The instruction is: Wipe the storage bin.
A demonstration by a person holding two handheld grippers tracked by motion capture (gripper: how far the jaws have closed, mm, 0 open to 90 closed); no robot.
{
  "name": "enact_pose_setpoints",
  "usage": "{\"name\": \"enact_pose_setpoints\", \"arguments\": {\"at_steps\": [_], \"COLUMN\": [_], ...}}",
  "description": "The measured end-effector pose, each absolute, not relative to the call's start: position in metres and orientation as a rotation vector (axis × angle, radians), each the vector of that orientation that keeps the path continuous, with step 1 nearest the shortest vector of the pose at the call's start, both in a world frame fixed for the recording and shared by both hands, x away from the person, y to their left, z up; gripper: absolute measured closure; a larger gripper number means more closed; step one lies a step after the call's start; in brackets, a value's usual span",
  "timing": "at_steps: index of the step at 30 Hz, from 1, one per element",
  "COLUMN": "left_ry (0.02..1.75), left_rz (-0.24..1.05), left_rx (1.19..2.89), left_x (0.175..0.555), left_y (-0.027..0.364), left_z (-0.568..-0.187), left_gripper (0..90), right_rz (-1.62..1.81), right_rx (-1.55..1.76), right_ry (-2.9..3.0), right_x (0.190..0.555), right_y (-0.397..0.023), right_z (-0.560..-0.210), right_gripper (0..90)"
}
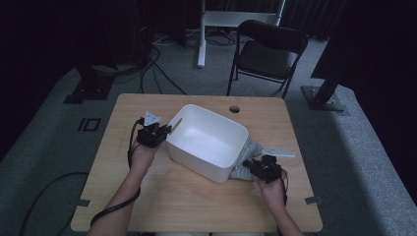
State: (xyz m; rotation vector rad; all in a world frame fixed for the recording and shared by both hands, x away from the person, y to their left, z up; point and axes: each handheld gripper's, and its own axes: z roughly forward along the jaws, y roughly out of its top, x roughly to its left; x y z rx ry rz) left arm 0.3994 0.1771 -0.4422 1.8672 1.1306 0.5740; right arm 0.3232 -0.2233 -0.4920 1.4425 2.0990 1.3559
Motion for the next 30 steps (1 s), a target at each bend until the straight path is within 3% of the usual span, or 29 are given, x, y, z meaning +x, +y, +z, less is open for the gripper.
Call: {"name": "enact_pose_setpoints", "arguments": {"at_steps": [4, 9, 22, 30], "left_ry": [1.125, 1.121, 1.113, 1.113], "left_rz": [0.563, 0.553, 0.545, 0.543], "left_rx": [1.876, 1.880, 1.889, 1.889], "left_x": [0.400, 0.401, 0.402, 0.402], "left_y": [0.177, 0.177, 0.176, 0.176], "left_z": [-0.442, -0.442, -0.441, -0.441], "left_gripper": [84.6, 85.1, 85.0, 84.8], "right_rz": [1.477, 1.459, 1.386, 1.337], "right_rx": [1.387, 1.317, 1.343, 1.420], "right_ry": [2.007, 2.010, 2.051, 2.097], "right_x": [0.316, 0.322, 0.331, 0.338], "right_y": [-0.236, -0.229, -0.221, -0.215], "right_z": [-0.459, -0.443, -0.458, -0.492], "right_gripper": [76.1, 76.1, 76.5, 76.5]}}
